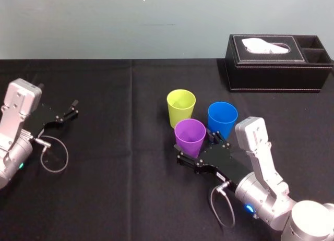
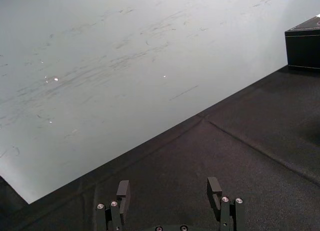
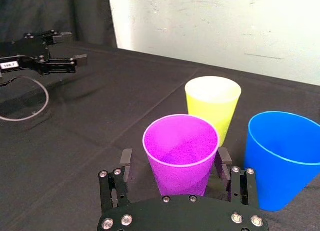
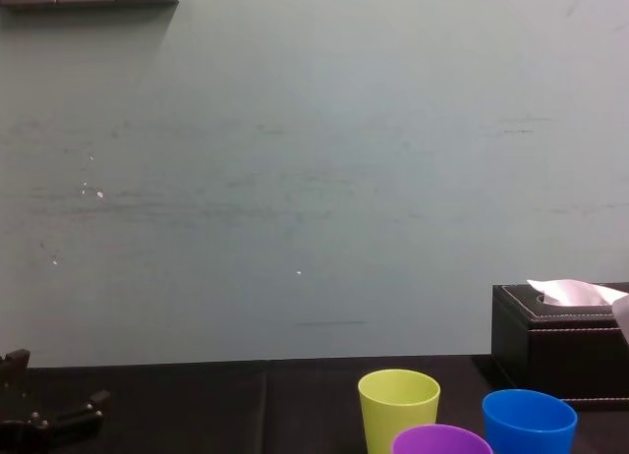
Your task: Stack the three plastic cups sequentially using one hand.
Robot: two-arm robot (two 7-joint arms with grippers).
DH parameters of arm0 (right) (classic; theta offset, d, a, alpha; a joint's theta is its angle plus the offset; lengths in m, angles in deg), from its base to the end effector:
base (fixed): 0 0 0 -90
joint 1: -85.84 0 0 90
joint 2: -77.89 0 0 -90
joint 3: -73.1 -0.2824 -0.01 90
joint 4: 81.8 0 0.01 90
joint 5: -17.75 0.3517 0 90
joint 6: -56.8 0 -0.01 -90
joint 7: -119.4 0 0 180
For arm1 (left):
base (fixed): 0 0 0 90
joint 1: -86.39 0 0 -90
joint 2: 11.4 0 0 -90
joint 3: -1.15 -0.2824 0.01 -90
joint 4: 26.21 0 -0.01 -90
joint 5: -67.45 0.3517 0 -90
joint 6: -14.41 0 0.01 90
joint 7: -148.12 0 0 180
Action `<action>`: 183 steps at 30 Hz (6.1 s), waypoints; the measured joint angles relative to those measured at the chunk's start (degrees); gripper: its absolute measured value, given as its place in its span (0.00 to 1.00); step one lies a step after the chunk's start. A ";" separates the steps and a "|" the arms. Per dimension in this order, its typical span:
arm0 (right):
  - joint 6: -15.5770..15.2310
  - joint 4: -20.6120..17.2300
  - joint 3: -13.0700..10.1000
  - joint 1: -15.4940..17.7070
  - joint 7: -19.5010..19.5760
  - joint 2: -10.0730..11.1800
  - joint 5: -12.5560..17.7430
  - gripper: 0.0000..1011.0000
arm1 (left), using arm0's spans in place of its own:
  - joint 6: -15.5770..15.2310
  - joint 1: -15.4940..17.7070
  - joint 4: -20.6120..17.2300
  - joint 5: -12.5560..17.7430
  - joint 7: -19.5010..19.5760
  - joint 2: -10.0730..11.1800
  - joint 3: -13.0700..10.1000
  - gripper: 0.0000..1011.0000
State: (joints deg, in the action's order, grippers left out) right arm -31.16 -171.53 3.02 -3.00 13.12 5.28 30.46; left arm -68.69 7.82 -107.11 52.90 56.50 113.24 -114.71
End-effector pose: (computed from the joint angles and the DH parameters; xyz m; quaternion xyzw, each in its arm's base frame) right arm 0.3429 0.0330 -0.3252 -0.0525 0.0101 -0.4565 0.8881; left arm 0.3974 0.0670 -0.3044 0.1415 -0.1324 0.5800 0.7913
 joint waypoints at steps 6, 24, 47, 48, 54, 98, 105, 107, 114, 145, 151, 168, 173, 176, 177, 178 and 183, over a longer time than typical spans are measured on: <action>0.24 0.11 -0.73 0.31 0.61 -0.84 -0.84 0.99 | 0.00 0.00 0.00 0.00 0.00 0.00 0.00 1.00; 0.36 1.03 -1.31 0.17 0.75 -2.80 -3.22 0.99 | 0.00 0.00 0.00 0.00 0.00 0.00 0.00 1.00; 0.46 1.77 -1.07 -0.28 0.87 -3.50 -4.20 0.92 | 0.00 0.00 0.00 0.00 0.00 0.00 0.00 1.00; 0.45 1.77 -1.07 -0.28 0.87 -3.49 -4.20 0.91 | 0.00 0.00 0.00 0.00 0.00 0.00 0.00 1.00; 0.45 1.73 -1.07 -0.24 0.87 -3.47 -4.15 0.77 | 0.00 0.00 0.00 0.00 0.00 0.00 0.00 1.00; -14.73 -11.82 -2.43 -6.50 -1.22 2.06 7.23 0.73 | 0.00 0.00 0.00 0.00 0.00 0.00 0.00 1.00; -15.60 -8.73 0.04 -10.52 0.80 0.03 5.61 0.73 | 0.00 0.00 0.00 0.00 0.00 0.00 0.00 1.00; -15.62 -7.09 0.81 -11.96 1.61 -1.08 4.61 0.73 | 0.00 0.00 0.00 0.00 0.00 0.00 0.00 1.00; -15.12 -3.42 1.35 -13.93 3.06 -3.14 2.94 0.73 | 0.00 0.00 0.00 0.00 0.00 0.00 0.00 1.00; -10.91 6.29 -0.28 -16.20 3.48 -7.41 -2.19 0.73 | 0.00 0.00 0.00 0.00 0.00 0.00 0.00 1.00; -10.73 7.12 -0.40 -16.25 3.45 -7.80 -2.80 0.73 | 0.00 0.00 0.00 0.00 0.00 0.00 0.00 1.00; -10.11 8.10 -0.83 -15.59 3.34 -8.51 -4.49 0.73 | 0.00 0.00 0.00 0.00 0.00 0.00 0.00 1.00; -10.14 8.21 -0.90 -15.36 3.25 -8.58 -4.64 0.73 | 0.00 0.00 0.00 0.00 0.00 0.00 0.00 1.00; -10.14 8.21 -0.90 -15.36 3.24 -8.58 -4.63 0.73 | 0.00 0.00 0.00 0.00 0.00 0.00 0.00 1.00; -10.15 8.21 -0.90 -15.36 3.25 -8.57 -4.63 0.73 | 0.00 0.00 0.00 0.00 0.00 0.00 0.00 1.00; -10.16 8.20 -0.90 -15.36 3.25 -8.57 -4.63 0.73 | 0.00 0.00 0.00 0.00 0.00 0.00 0.00 1.00; -10.19 8.21 -0.88 -15.38 3.25 -8.55 -4.62 0.77 | 0.00 0.00 0.00 0.00 0.00 0.00 0.00 1.00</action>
State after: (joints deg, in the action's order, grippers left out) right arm -41.35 -163.33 2.14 -18.37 16.37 -3.27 25.84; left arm -68.68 7.82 -107.11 52.90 56.50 113.24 -114.71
